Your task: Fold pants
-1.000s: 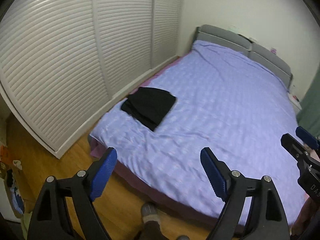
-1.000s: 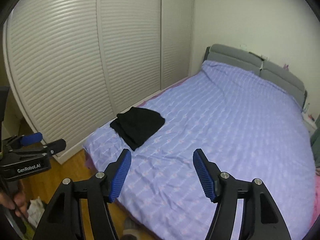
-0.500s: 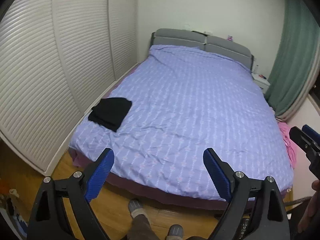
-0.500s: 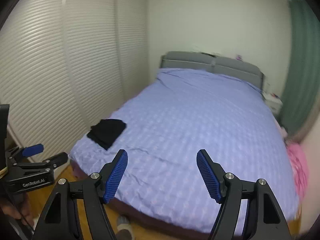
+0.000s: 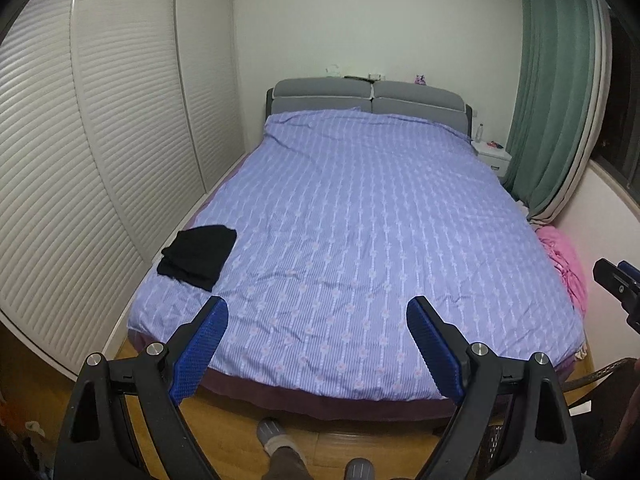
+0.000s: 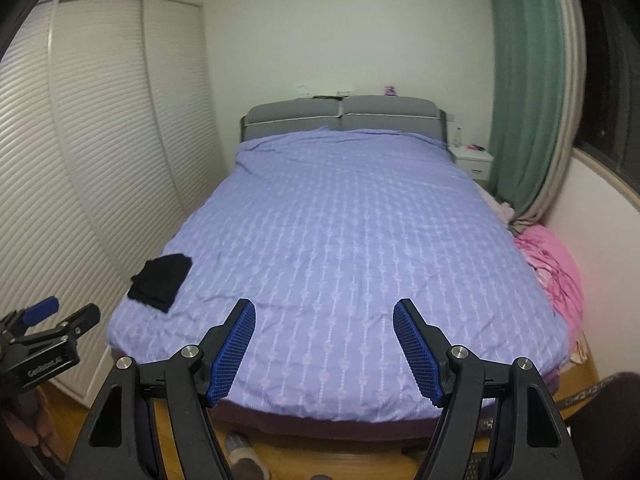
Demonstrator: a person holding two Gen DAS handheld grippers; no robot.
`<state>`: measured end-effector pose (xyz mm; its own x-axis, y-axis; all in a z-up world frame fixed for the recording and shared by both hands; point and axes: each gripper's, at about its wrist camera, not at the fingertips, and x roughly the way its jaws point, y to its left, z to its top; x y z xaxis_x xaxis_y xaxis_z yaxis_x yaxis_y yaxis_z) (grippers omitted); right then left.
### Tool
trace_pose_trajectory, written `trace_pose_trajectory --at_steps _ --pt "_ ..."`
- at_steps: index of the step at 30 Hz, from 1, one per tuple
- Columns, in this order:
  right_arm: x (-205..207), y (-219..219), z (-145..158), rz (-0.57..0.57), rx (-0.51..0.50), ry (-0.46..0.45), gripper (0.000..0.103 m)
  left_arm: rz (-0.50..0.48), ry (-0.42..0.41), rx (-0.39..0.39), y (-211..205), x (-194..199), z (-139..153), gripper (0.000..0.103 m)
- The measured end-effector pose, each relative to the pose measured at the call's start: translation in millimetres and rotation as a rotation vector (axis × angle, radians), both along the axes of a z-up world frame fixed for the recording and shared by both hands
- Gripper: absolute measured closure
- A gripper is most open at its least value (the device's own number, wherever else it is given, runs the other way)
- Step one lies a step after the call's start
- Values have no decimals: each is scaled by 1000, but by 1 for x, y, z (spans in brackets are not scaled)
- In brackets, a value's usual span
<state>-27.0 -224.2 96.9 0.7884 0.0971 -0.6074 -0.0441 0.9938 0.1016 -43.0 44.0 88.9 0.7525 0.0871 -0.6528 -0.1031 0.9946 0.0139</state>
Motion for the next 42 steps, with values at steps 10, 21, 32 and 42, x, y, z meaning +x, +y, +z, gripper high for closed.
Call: trace_pose_trajectory --at_steps 10,21,32,42 --pt "-11 -21 10 -57 -3 -34 30 -53 -52 15 -21 0 12 8" --pt "-15 -34 19 -130 -14 -65 23 -120 -75 15 -37 7 17 6" --pt "-8 -34 19 -139 -10 -58 23 -123 -70 21 -39 10 20 5" --pt "-8 -30 21 -129 -15 -64 23 -131 -74 20 -39 10 22 5"
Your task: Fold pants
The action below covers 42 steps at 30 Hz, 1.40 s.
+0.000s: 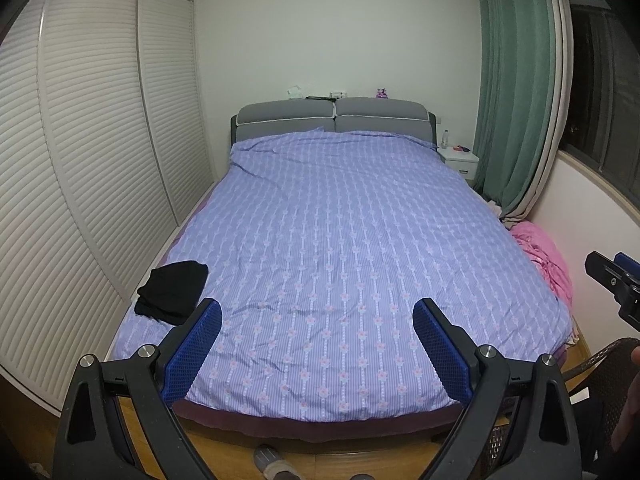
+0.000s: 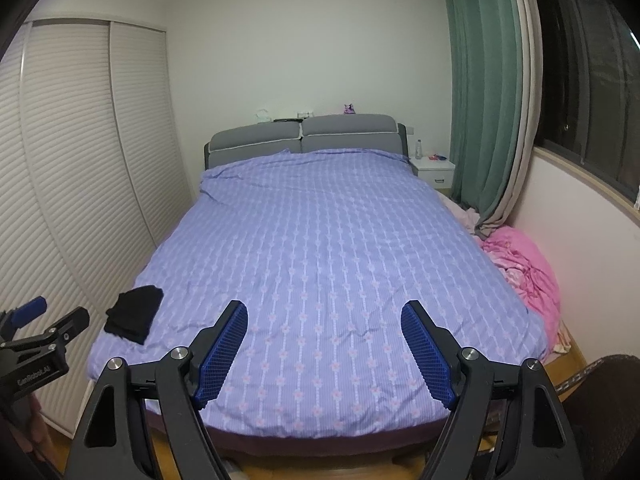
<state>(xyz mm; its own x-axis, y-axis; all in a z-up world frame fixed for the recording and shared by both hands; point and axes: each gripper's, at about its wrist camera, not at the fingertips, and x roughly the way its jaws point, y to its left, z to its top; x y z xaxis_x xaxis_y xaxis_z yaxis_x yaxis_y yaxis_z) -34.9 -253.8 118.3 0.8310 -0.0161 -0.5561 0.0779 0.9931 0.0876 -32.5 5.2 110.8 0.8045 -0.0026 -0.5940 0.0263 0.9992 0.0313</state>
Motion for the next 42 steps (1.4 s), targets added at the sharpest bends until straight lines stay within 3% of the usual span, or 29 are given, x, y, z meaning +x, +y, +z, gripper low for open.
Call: trace_pose_trajectory --at_steps 26,42 --pt "12 1 -4 14 12 17 23 4 2 10 0 6 0 5" --pt "15 1 -5 24 8 13 23 19 -37 33 -1 3 5 5"
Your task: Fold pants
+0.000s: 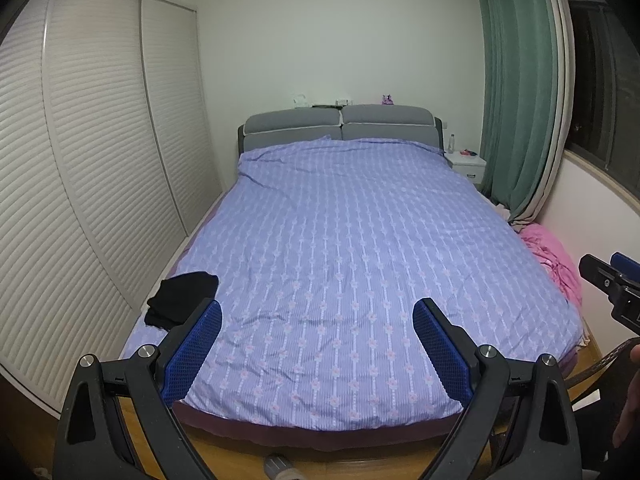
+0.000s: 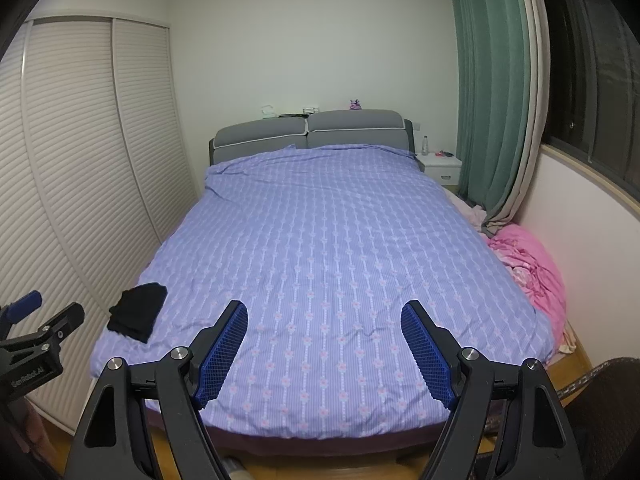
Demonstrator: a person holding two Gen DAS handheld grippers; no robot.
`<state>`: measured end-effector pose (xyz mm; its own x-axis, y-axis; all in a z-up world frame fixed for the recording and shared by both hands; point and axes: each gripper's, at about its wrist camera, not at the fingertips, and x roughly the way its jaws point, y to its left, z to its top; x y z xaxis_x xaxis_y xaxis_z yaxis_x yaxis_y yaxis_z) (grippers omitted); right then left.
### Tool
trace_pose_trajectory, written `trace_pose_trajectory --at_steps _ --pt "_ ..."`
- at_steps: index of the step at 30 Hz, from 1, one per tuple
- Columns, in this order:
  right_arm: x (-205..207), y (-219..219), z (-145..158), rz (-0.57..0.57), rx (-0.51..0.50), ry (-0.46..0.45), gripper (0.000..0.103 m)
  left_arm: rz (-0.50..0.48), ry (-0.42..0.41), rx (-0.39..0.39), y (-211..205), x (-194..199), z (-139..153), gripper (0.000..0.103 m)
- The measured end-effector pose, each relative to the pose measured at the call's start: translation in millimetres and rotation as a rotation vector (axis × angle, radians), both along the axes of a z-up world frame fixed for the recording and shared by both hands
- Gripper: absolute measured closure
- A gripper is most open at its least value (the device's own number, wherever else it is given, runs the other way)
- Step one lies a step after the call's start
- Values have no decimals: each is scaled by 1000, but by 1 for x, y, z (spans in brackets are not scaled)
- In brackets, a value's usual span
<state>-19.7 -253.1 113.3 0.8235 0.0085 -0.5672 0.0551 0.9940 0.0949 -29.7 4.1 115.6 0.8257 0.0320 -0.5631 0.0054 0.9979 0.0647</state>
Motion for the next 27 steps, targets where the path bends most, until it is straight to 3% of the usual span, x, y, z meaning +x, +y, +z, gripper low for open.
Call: trace_pose_trajectory --at_steps 6,27 --pt "1 1 0 -2 -2 -1 23 -14 8 -3 -3 0 -2 0" --pt "-4 4 3 -7 -29 -8 23 -73 -39 -16 -10 -8 4 0"
